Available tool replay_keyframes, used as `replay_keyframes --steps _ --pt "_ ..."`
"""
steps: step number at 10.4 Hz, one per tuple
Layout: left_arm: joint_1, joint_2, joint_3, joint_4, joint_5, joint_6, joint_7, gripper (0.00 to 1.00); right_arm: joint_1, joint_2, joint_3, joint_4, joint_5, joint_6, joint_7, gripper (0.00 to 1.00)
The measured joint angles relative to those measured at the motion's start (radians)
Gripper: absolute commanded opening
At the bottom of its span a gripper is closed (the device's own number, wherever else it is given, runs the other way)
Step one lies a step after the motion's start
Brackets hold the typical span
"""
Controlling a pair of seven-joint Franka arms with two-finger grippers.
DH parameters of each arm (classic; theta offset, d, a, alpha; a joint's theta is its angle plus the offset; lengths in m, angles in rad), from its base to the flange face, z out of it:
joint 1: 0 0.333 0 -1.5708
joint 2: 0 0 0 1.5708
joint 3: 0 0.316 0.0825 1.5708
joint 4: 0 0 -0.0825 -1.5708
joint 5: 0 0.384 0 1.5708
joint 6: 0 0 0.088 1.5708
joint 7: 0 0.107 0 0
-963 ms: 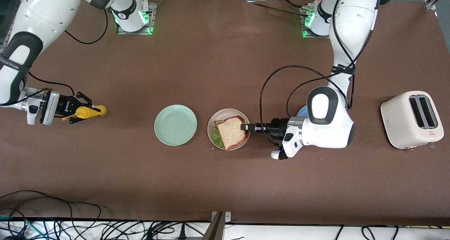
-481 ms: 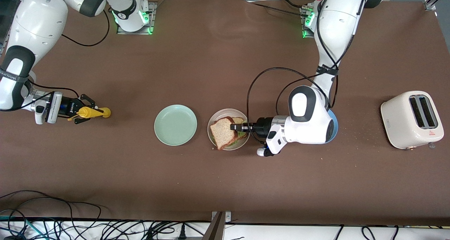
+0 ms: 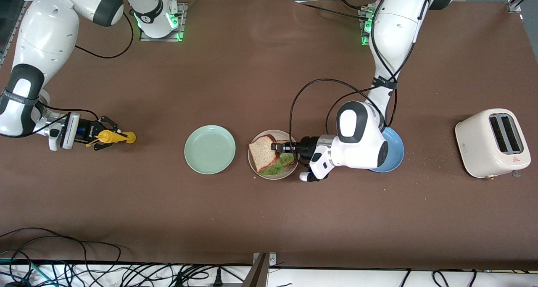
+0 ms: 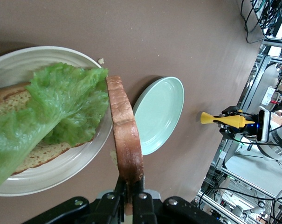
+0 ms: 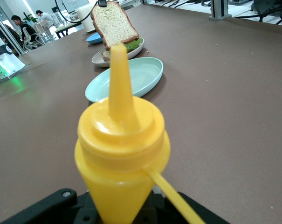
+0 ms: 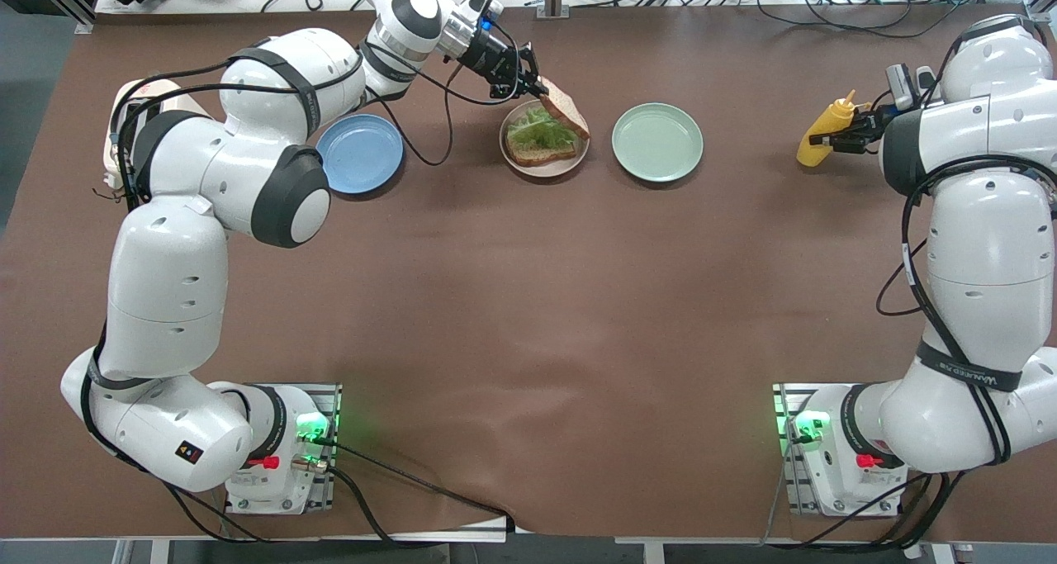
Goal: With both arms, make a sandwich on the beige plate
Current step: 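Lower the toast onto the lettuce with the left gripper, then open the left gripper off the toast while the right gripper sets down mustard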
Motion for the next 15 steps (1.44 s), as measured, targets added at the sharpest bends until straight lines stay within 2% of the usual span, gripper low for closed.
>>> replay_keyframes --steps 5,6,7,8,11,15 --pt "-0.017 0.000 0.003 -0.048 0.000 0.040 0.036 0.00 0.000 0.009 0.001 0.039 -0.018 0.071 -0.045 0.00" --pt "-0.017 0.000 0.007 -0.054 0.000 0.040 0.047 0.26 -0.001 0.013 0.001 0.039 -0.018 0.071 -0.051 0.23" --pt "-0.015 0.001 0.011 -0.064 0.000 0.041 0.068 0.78 -0.001 0.013 0.001 0.040 -0.018 0.071 -0.052 0.43" --pt "-0.011 0.001 0.015 -0.074 0.005 0.041 0.095 1.00 -0.001 0.013 0.001 0.040 -0.018 0.071 -0.053 0.64" --pt "0.006 0.001 0.020 -0.097 0.037 0.041 0.144 1.00 -0.001 0.015 0.001 0.041 -0.018 0.071 -0.046 0.95" --pt "0.042 -0.001 0.024 -0.103 0.112 0.037 0.150 1.00 -0.001 0.015 -0.018 0.073 -0.023 0.070 0.045 0.97"
